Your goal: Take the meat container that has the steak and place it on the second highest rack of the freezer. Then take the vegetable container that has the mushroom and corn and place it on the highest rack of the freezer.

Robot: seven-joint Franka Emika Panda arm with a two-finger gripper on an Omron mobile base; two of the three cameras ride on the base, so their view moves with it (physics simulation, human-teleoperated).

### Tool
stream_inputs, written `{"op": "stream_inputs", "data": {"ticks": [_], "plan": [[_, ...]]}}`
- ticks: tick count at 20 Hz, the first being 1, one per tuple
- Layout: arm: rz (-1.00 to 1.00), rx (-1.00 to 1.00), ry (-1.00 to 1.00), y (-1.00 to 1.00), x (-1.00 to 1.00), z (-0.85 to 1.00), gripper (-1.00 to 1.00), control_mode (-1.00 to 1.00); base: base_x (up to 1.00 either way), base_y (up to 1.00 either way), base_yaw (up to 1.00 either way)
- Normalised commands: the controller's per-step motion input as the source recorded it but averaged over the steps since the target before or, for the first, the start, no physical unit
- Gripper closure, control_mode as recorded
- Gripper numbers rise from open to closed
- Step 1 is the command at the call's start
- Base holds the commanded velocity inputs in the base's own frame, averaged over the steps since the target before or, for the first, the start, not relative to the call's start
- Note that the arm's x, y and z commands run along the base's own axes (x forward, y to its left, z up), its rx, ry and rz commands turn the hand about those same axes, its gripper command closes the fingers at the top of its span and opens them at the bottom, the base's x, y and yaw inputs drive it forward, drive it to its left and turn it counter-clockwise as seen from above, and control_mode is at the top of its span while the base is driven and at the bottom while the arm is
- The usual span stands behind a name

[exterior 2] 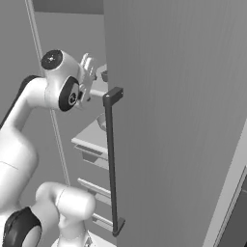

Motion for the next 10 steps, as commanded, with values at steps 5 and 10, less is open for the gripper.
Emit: {"op": "stream_inputs", "data": {"ticks": [5,10], "plan": [[0.04,-0.02,0.13,0.0,-1.0,0.09,-1.0,-1.0,0.0,0.0,0.0],[0.1,-0.02,0.03,0.0,-1.0,-0.33,-1.0,-1.0,0.0,0.0,0.0]]}}
